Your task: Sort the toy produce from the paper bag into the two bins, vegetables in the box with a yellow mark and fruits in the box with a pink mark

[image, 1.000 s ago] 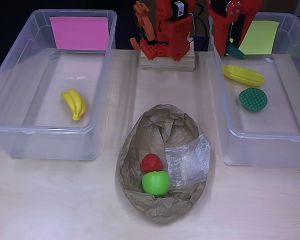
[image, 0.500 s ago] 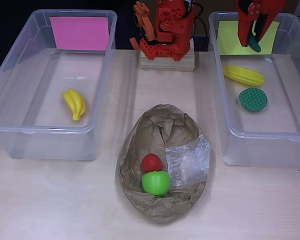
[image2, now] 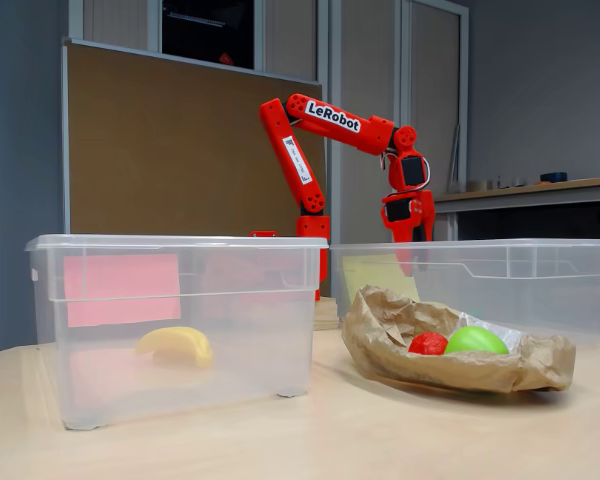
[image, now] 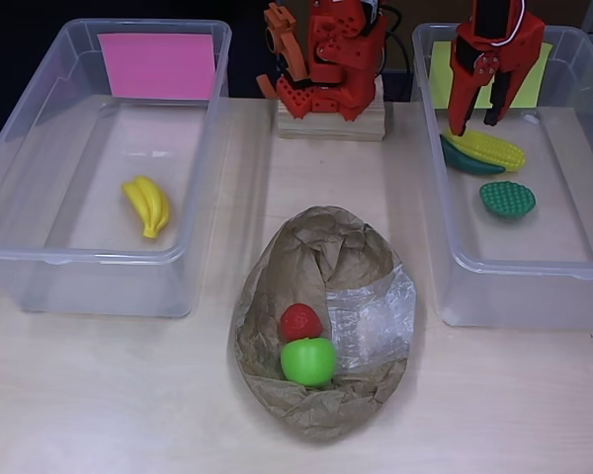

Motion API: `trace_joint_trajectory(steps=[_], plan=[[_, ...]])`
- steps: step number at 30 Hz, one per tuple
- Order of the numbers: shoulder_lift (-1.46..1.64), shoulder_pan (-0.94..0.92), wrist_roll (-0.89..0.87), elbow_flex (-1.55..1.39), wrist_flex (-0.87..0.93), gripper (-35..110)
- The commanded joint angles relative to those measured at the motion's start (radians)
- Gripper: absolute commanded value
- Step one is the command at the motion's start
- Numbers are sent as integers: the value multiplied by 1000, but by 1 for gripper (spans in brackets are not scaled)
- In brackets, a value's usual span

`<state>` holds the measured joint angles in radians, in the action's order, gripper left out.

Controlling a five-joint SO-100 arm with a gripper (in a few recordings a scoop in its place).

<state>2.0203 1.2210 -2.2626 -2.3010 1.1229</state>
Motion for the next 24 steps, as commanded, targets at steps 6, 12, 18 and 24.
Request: trace_joint_trajectory(steps=[6,12,18,24], plan=[[-63,-146,489,230,-103,19],[-183,-318,1029,543,-60,18],[-278,-517,1335,707,-5,18],[-374,-692,1528,854,29,18]])
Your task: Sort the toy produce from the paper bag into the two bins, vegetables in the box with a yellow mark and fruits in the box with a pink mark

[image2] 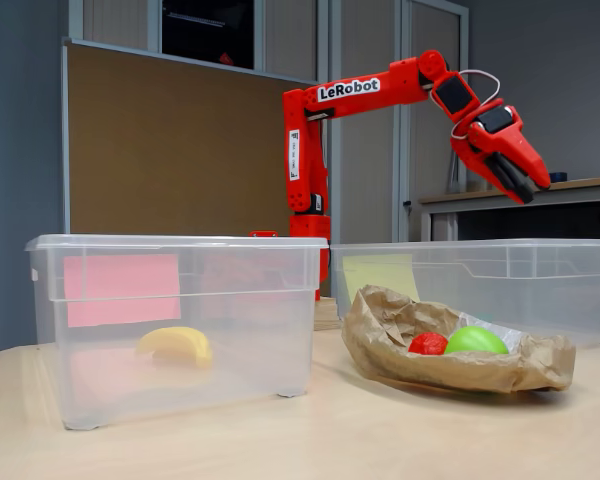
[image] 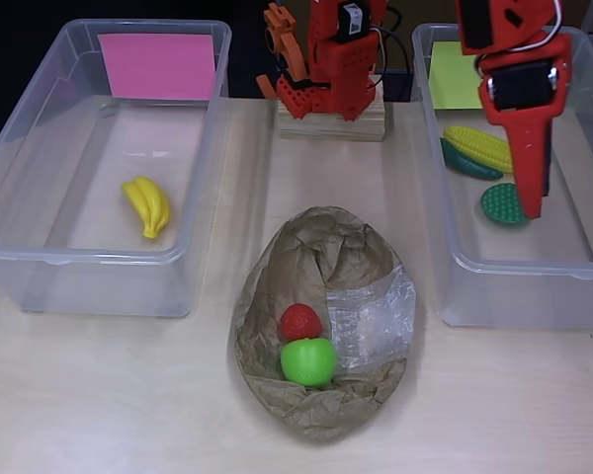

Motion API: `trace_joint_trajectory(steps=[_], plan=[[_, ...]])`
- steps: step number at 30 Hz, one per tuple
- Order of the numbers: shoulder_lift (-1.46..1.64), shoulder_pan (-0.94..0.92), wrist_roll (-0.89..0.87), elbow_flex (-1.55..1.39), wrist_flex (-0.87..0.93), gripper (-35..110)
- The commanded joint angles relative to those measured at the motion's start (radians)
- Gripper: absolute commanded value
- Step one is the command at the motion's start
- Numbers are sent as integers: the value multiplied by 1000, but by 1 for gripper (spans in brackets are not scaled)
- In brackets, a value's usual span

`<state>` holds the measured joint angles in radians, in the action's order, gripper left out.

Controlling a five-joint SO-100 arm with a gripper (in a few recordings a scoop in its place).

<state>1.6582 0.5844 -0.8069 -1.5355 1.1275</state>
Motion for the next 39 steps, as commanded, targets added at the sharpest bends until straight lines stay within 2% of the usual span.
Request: trace_joint_trajectory(steps=[1,5,9,19,22,28,39], plan=[[-29,-83,94,115,25,18],[-89,-190,149,129,-44,18],[-133,-290,28,12,-192,18],[-308,-407,-170,48,-118,31],[-314,-423,-296,-15,-130,41],[-345,-416,-472,-91,-126,42],[-502,-428,-468,-61,-190,38]])
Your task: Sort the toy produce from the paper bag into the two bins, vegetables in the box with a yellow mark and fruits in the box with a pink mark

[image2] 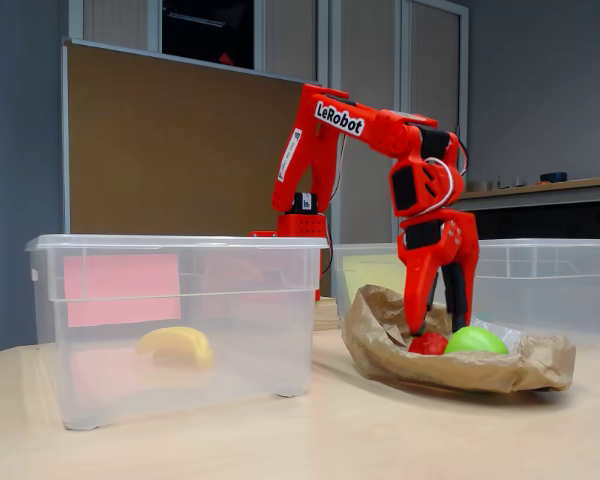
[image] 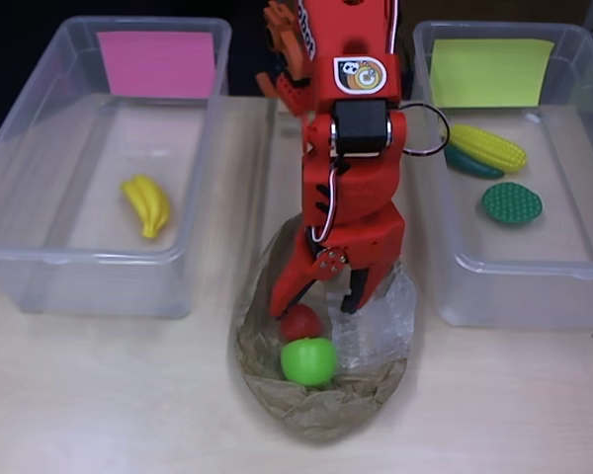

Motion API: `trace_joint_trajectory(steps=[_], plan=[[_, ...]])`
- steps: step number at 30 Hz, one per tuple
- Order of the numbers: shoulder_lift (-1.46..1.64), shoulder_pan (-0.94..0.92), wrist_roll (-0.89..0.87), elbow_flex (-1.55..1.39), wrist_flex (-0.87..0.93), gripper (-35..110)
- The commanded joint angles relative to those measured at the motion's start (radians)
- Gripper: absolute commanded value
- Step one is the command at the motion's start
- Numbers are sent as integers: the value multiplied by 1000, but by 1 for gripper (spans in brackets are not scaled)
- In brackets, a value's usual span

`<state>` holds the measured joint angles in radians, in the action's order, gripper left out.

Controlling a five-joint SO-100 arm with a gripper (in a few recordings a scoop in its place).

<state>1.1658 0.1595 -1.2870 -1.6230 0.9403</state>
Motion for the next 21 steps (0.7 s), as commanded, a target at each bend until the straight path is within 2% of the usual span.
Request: trace_joint_trajectory(steps=[1,9,16,21], plan=[[-23,-8,23,29,-6,38],[-83,-38,97,64,-12,37],[-114,-52,147,84,-17,22],[-124,-58,161,97,-11,17]])
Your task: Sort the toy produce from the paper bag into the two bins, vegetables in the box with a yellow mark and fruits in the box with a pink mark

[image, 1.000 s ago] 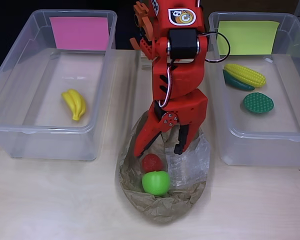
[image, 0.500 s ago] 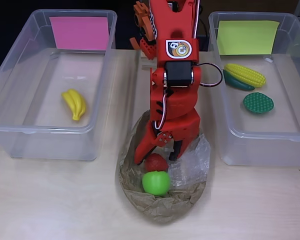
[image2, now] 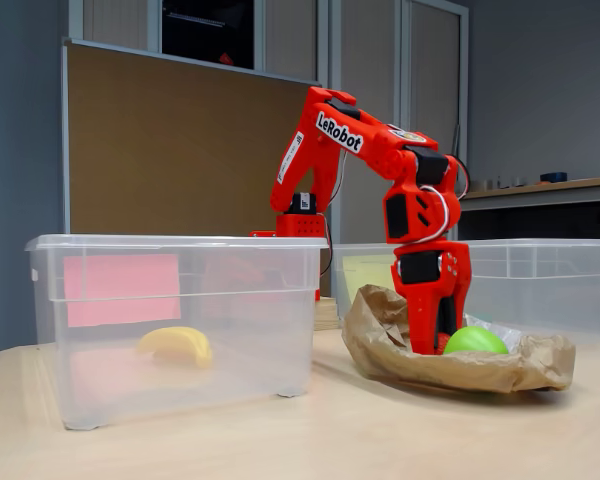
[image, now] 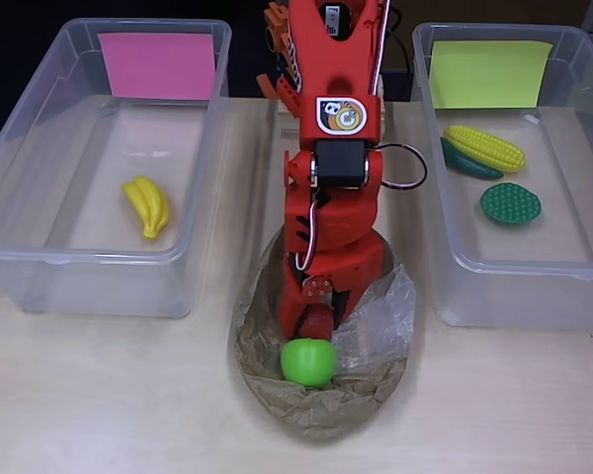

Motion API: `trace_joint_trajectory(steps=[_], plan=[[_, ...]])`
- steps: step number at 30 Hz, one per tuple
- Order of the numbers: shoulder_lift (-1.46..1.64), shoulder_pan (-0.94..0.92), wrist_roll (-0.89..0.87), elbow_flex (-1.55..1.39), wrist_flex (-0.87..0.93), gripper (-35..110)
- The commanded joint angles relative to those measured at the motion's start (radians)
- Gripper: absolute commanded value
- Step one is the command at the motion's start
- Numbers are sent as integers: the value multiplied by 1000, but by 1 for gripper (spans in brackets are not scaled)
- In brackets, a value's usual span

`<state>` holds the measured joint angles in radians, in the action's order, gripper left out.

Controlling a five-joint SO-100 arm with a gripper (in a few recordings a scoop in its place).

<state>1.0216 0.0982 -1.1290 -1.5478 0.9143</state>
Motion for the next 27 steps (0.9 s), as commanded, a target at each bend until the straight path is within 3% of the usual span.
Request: trace_joint_trajectory(steps=[1,10,20,27], plan=[[18,3,5,26,23,17],[135,18,87,69,176,16],[632,32,146,-146,321,13],[920,-115,195,-328,379,13]])
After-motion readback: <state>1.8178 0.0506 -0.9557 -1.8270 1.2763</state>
